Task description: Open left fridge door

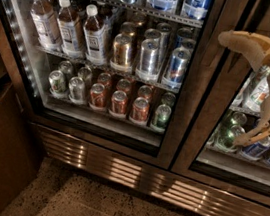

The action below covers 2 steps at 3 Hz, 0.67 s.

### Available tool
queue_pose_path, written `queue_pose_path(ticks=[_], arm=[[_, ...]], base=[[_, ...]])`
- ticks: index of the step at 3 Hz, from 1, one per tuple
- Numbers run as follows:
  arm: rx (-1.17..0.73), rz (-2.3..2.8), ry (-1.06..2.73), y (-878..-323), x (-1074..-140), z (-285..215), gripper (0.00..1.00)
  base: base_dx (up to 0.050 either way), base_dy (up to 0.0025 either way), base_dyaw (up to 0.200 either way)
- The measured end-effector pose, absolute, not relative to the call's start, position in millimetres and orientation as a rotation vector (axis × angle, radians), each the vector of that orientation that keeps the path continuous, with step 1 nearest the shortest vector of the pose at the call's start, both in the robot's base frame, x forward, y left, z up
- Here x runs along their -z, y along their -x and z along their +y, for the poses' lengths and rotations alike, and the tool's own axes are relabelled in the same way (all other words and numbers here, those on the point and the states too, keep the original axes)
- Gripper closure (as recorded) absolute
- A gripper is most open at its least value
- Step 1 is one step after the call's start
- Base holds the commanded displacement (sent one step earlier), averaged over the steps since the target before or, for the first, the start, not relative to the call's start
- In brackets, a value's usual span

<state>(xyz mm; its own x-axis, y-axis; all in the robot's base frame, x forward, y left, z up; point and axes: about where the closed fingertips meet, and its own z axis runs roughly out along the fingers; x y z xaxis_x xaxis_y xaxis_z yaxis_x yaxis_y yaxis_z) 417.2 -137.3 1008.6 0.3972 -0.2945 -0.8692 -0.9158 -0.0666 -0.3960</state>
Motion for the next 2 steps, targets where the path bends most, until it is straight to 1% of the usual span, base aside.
queue_pose_path(ticks=[1, 2], arm=[[-0.779, 1.111, 1.587, -421.2, -1008.4, -135.4, 0.00], [-0.875, 1.152, 1.557, -429.7, -1009.5, -138.7, 0.00]], base=[[0.000, 0.00000, 0.000], [0.000, 0.00000, 0.000]])
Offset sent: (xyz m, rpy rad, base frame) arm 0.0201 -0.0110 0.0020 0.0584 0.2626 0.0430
